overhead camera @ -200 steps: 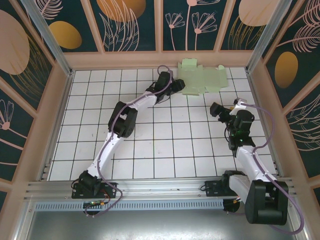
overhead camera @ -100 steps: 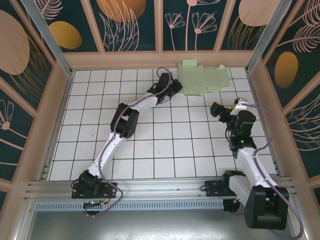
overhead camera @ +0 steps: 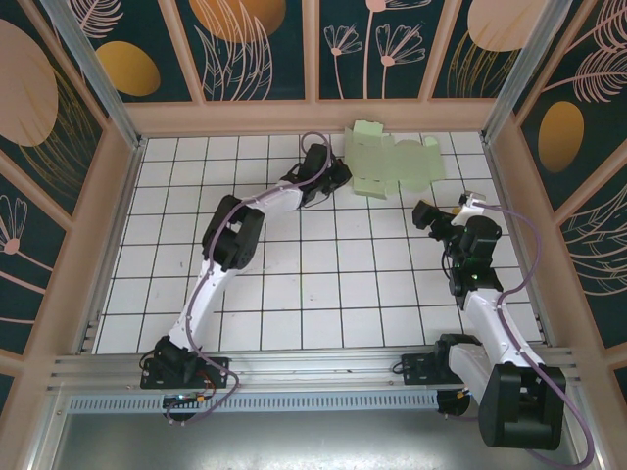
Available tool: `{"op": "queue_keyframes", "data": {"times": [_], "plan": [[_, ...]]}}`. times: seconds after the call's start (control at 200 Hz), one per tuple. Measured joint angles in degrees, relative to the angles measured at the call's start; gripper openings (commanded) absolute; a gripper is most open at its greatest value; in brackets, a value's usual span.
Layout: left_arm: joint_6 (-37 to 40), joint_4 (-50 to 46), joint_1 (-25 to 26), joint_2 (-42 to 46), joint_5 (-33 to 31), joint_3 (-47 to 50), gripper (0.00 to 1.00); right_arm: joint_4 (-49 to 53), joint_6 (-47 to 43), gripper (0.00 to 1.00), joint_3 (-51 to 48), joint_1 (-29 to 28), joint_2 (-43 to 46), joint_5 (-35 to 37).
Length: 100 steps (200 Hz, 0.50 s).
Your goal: Fold the paper box
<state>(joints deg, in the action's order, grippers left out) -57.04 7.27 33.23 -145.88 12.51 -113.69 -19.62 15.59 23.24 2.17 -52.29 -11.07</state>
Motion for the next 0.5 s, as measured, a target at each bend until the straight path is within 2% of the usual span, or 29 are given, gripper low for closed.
{"op": "queue_keyframes", "data": {"times": [0.185,0.5], "plan": [[0.42,5.79,-0.07,10.16,-0.55,13.86,0.0,0.59,0.24,0.99,0.09,0.28,-0.17,0.02],[-0.42,13.4,-2.56,21.44,0.61,34.67,0.0,0.57,1.92,0.97,0.28,0.42,-1.22,-0.68]]}}
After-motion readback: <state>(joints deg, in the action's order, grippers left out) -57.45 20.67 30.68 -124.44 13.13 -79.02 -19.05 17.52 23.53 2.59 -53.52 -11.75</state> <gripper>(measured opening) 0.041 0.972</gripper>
